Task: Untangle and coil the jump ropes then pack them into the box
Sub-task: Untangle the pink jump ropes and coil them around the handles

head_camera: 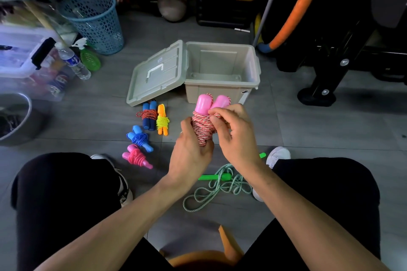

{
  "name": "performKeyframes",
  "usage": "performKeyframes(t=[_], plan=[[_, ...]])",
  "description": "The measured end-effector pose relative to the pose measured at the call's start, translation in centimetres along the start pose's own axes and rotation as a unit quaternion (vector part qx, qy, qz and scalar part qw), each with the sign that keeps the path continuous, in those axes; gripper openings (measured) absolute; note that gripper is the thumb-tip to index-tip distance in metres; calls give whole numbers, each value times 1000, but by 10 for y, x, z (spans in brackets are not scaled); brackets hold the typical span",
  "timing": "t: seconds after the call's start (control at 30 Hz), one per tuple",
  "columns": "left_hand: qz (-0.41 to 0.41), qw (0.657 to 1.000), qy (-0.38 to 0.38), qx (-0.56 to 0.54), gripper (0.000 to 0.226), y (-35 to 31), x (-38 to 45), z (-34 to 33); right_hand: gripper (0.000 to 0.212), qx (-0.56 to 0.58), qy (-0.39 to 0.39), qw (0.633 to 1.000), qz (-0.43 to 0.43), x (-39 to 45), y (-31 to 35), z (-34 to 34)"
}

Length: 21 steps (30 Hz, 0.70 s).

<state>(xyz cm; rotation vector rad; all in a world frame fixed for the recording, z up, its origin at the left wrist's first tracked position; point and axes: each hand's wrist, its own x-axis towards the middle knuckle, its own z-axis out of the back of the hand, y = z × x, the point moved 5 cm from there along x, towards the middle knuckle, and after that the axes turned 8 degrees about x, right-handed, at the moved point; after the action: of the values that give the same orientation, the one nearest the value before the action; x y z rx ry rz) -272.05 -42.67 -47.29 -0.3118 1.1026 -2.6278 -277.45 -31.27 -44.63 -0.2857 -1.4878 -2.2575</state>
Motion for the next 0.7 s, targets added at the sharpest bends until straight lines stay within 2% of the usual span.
performKeyframes(t=[0.07,0.13,0.2,0.33,0.43,0.57,0.7], plan=[[-5,1000,2,-1,43,0,-1,-1,22,-18,-20,999,27,2,5,5],[-8,1000,-1,8,50,-1,1,-1,28,31,-47,998,-14,5,5,11],[-18,1000,-8,23,55,-2,2,1,23,66,-75,994,-45,6,5,14],[-30,999,-13,42,57,-5,3,3,6,3,-104,992,66,3,13,14],[-20,998,-14,51,57,-1,2,3,16,-69,-78,988,114,-3,12,5],[-22,998,-26,59,59,2,4,10,26,-100,-32,988,113,-5,12,-2],[-54,992,-34,109,59,1,5,16,22,-100,-8,989,107,0,10,0]])
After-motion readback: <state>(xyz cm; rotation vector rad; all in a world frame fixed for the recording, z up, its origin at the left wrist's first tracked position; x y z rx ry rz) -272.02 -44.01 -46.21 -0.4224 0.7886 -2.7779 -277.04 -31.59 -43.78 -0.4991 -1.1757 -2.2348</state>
